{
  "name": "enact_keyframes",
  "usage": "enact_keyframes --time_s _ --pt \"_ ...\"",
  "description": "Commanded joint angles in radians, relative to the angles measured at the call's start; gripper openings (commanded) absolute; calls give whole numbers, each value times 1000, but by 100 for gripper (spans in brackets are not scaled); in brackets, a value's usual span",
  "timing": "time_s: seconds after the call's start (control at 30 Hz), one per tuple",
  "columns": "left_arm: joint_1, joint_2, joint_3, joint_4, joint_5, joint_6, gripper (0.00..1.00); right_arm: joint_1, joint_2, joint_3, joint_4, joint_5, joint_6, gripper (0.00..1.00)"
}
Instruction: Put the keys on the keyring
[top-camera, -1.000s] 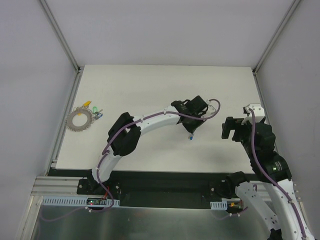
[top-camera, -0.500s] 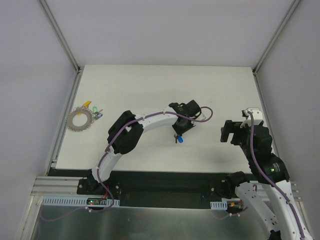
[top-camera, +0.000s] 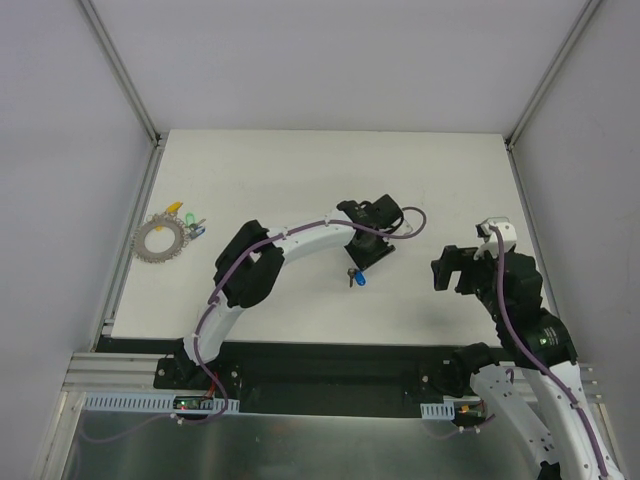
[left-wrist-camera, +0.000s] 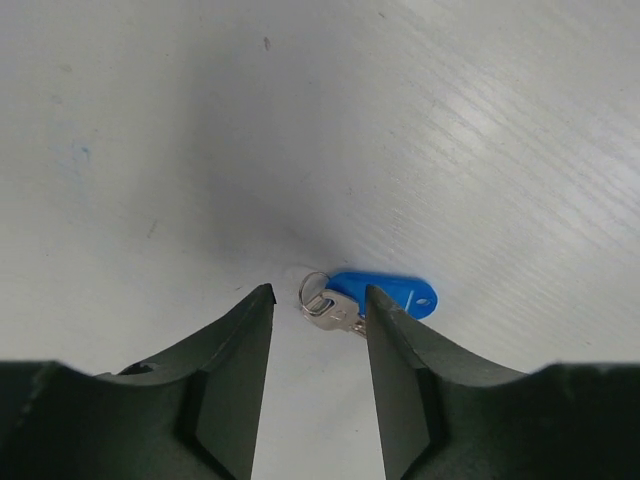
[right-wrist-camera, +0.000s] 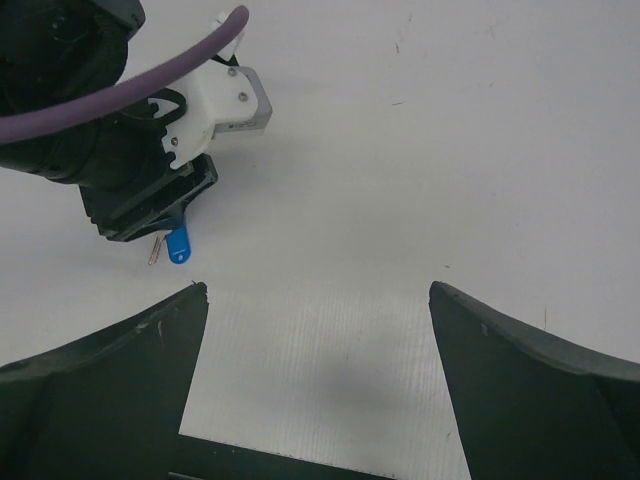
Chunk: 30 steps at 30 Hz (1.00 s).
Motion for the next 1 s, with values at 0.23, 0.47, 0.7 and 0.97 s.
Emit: enact_keyframes --time_s 0.23,0.47,0.7,0.97 --pt "89 -241 23 -18 -3 -178 55 3 115 96 55 -218 -84 96" --pt "231 -484 -262 75 -87 -272 76 6 357 130 47 -299 -53 96" --pt "305 -773 -560 174 -261 -264 91 118 686 174 86 -246 -35 98" --pt "316 -1065 -857 283 -434 -207 92 316 1080 335 112 -73 115 91"
